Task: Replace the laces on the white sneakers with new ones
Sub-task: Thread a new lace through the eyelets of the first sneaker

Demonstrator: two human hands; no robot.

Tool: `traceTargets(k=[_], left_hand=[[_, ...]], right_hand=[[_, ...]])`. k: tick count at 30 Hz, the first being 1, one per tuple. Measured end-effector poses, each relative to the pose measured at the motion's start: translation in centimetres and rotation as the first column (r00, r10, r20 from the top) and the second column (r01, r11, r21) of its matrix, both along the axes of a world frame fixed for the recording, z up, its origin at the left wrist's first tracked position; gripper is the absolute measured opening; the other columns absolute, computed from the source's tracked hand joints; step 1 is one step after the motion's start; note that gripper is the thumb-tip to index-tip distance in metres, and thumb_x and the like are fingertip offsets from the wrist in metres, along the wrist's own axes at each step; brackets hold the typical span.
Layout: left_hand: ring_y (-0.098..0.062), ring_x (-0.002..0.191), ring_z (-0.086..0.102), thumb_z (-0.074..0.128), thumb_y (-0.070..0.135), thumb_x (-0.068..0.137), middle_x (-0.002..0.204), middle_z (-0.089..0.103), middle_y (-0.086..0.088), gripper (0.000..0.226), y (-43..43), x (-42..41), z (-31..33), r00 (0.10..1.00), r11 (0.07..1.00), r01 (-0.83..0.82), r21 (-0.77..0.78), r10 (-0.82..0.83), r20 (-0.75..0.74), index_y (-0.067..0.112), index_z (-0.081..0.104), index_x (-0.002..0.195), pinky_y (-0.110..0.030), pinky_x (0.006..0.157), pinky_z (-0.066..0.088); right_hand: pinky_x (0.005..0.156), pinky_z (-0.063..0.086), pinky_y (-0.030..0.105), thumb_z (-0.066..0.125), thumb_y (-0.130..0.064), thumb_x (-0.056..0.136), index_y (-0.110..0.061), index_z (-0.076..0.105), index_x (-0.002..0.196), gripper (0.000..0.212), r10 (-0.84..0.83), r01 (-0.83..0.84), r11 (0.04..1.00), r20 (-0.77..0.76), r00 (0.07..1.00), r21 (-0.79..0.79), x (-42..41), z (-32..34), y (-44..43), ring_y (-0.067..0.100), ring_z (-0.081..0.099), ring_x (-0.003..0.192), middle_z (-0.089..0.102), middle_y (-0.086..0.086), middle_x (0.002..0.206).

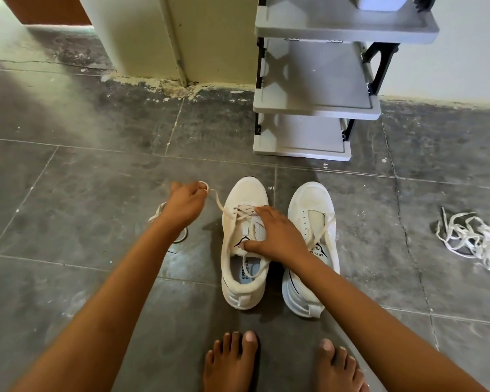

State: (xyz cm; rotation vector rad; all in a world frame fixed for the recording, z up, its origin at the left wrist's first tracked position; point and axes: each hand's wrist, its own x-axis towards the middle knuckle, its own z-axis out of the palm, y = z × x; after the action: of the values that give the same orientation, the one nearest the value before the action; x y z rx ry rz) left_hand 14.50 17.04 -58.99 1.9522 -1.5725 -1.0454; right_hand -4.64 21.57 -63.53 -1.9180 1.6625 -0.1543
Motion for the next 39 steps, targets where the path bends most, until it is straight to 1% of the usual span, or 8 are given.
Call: traceTargets(k=[5,9,16,23,28,31,33,39], left_hand=[[-0.027,0.12,0.031,0.035,0.011,0.097,0.108,0.046,-0.018,0.028,0.4,-0.6,-0.9,0.961,0.985,0.173,-0.011,-0.166,0.22,0.001,0.061,0.094,-0.028,0.092,0.029],[-0.031,0.111,0.05,0.038,0.021,0.1,0.114,0.056,-0.017,0.031,0.5,-1.2,-0.4,0.898,0.953,0.299,-0.045,-0.265,0.352,0.01,0.06,0.119,-0.033,0.089,0.039],[-0.025,0.093,0.054,0.038,0.015,0.099,0.095,0.058,-0.015,0.026,2.2,-4.2,-0.1,0.967,0.966,0.234,0.109,-0.243,0.077,0.002,0.06,0.092,-0.033,0.08,0.041],[-0.015,0.079,0.056,0.037,-0.005,0.093,0.095,0.066,-0.012,0.032,2.6,-4.2,-0.2,0.989,0.986,0.142,0.091,-0.136,-0.063,0.003,0.063,0.111,-0.027,0.074,0.047],[-0.016,0.074,0.064,0.049,-0.004,0.092,0.094,0.07,-0.016,0.021,2.3,-3.9,-0.3,0.989,0.991,0.117,0.058,-0.111,-0.101,0.003,0.064,0.104,-0.024,0.072,0.054],[-0.017,0.071,0.065,0.056,-0.002,0.089,0.087,0.069,-0.014,0.014,2.1,-4.3,-0.4,0.993,0.992,0.117,0.046,-0.115,-0.039,0.004,0.068,0.093,-0.029,0.073,0.056],[-0.02,0.076,0.064,0.061,0.003,0.087,0.087,0.069,-0.009,0.012,2.1,-4.7,-0.6,0.989,0.991,0.136,0.014,-0.136,0.054,0.009,0.071,0.09,-0.034,0.075,0.056],[-0.013,0.084,0.063,0.07,0.02,0.081,0.084,0.07,0.006,0.005,3.0,-4.9,-1.4,0.969,0.996,0.084,-0.041,-0.071,0.238,0.025,0.071,0.081,-0.024,0.072,0.045]], right_hand=[[0.096,0.035,0.031,0.071,-0.047,0.075,-0.016,0.037,0.134,0.075,-0.12,0.123,0.991,0.063,0.991,-0.046,0.0,0.3,0.5,0.024,0.04,0.123,0.037,0.006,0.135],[0.079,0.045,0.03,0.071,-0.038,0.078,-0.013,0.053,0.108,0.043,-0.236,0.238,0.971,0.194,0.952,0.014,-0.1,0.5,1.0,0.021,0.058,0.096,0.06,0.004,0.105],[0.071,0.045,0.022,0.072,-0.041,0.079,-0.016,0.063,0.096,0.032,-0.321,0.306,0.947,0.336,0.885,0.099,-0.5,0.8,0.9,0.009,0.058,0.08,0.064,-0.003,0.088],[0.065,0.043,0.025,0.068,-0.03,0.083,-0.019,0.053,0.069,0.024,-0.368,0.322,0.928,0.332,0.869,0.185,-0.5,1.4,0.2,0.015,0.055,0.074,0.058,-0.004,0.072],[0.078,0.054,0.038,0.06,-0.017,0.087,-0.012,0.052,0.068,0.022,-0.43,0.368,0.898,0.298,0.852,0.242,-1.4,2.0,-0.6,0.032,0.065,0.083,0.067,0.019,0.086],[0.058,0.041,0.02,0.06,-0.012,0.084,-0.013,0.05,0.066,0.021,-0.37,0.369,0.929,0.199,0.908,0.044,-1.7,2.1,-0.6,0.021,0.055,0.072,0.061,0.011,0.077],[0.061,0.039,0.021,0.064,-0.013,0.083,-0.012,0.058,0.078,0.008,-0.325,0.338,0.941,0.246,0.913,-0.01,-1.4,2.1,-0.4,0.015,0.053,0.074,0.063,0.006,0.083],[0.071,0.04,0.02,0.075,-0.04,0.075,-0.015,0.066,0.098,0.035,-0.228,0.2,0.97,0.24,0.944,0.137,-0.7,1.5,0.3,0.011,0.056,0.083,0.059,-0.006,0.088]])
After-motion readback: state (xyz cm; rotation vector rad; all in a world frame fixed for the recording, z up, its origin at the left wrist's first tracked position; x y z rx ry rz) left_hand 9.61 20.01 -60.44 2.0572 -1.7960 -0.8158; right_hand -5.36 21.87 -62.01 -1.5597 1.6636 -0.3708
